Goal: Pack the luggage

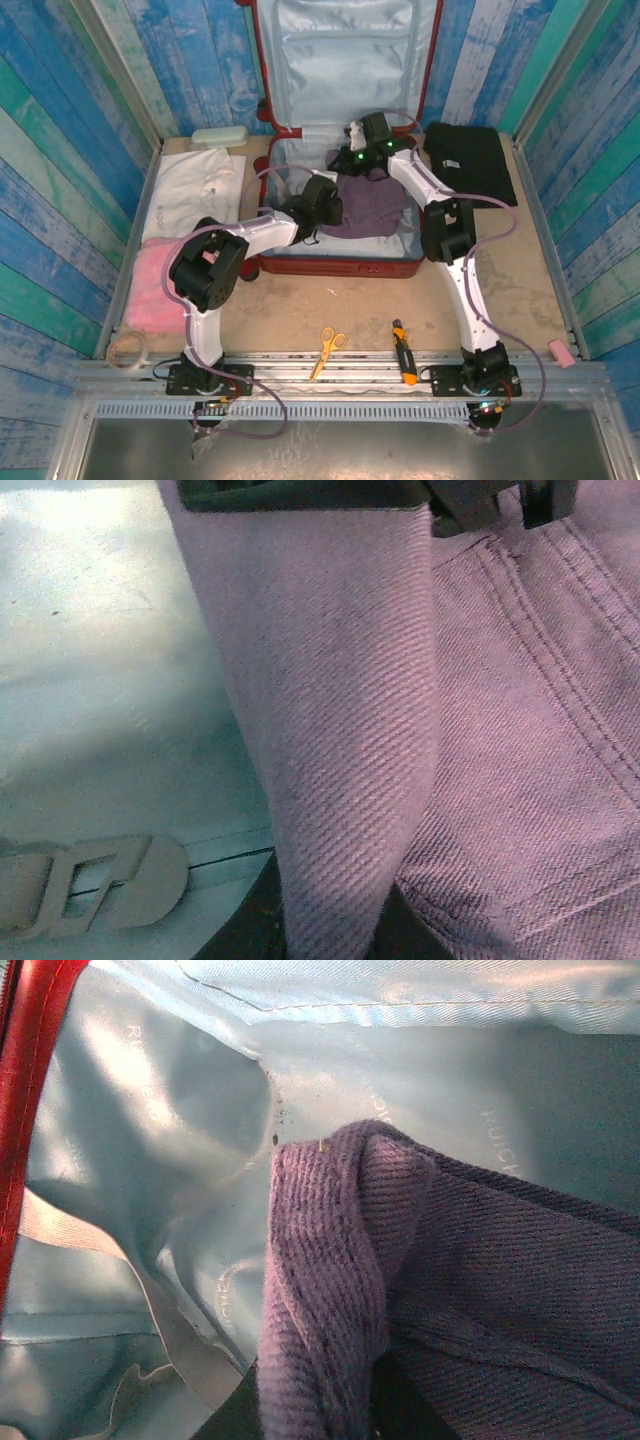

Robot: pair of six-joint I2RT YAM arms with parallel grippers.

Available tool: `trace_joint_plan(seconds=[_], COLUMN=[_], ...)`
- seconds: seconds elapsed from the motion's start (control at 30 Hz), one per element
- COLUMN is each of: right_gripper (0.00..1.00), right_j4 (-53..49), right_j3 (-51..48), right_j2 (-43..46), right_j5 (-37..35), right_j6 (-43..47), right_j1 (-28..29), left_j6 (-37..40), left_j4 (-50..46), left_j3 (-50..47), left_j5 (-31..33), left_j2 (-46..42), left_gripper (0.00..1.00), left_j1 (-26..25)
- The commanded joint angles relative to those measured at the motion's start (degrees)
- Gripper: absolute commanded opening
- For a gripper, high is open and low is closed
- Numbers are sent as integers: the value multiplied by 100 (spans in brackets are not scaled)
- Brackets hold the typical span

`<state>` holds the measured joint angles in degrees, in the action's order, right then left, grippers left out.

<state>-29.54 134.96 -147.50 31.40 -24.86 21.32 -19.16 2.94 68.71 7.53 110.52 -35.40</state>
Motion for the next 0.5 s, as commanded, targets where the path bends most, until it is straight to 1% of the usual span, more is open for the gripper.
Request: trace_joint_plan(seconds=[0.0,0.07,0.1,0.13,0.17,0.2,0.23,0.27,0.3,0.4,0.43,0.47], right_gripper=[2,4,7,20,41,56,68,77,81,85,85,85], right_j4=[1231,1340,1381,1421,1440,1438,1417,1403,1376,1099,961,851], right_j3=[231,206,224,253,304,363,414,410,398,344,303,221], right_j2=[-109,-146,-171,-207,-246,-270,-265,-217,-157,155,294,452], right_j5=[-634,-679,-671,-645,-599,-546,-518,-541,-578,-779,-894,-982], right_j6=[6,-21,-45,-90,-113,-106,-93,-81,-24,277,343,374], right_j1=[-190,-172,-157,-147,-133,-121,-119,-119,-119,-165,-208,-275], left_j6=[-95,-140,-136,-126,-95,-88,-77,-62,-43,27,43,51], left_j4=[-444,-376,-362,-367,-379,-382,-390,-374,-345,-376,-426,-491], left_j3=[-379,-476,-494,-490,-477,-472,-456,-455,-455,-390,-348,-309], left_j5=[-32,-39,-54,-53,-26,14,59,119,142,231,322,427], left_j2=[-779,-813,-817,-800,-790,-790,-794,-810,-846,-909,-926,-943], left_gripper=[1,2,2,2,3,6,9,16,25,48,62,71], left_j1=[33,145,177,206,215,216,228,242,259,334,364,404])
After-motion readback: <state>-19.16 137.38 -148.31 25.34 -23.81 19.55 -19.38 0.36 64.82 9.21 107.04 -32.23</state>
